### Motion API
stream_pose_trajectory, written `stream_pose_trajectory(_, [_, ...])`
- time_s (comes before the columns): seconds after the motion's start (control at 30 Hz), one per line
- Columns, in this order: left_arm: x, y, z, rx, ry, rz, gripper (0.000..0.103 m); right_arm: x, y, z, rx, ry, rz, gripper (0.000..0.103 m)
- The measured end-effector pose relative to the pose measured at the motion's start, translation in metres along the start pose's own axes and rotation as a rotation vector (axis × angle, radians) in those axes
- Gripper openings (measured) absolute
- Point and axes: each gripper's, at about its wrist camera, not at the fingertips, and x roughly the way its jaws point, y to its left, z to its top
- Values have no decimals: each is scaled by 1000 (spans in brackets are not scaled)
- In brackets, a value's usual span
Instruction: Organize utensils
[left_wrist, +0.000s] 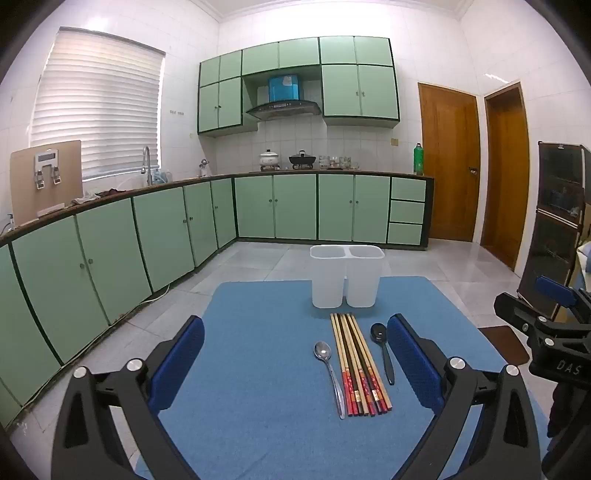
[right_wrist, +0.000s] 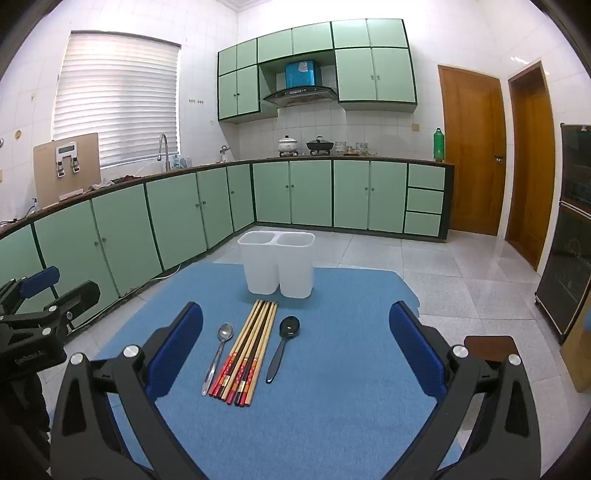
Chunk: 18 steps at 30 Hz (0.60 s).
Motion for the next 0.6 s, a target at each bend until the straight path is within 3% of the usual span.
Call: stream_pose_trajectory(0.6, [-5, 3, 2, 4, -21, 3, 97, 4, -4, 2, 0, -7, 1, 98])
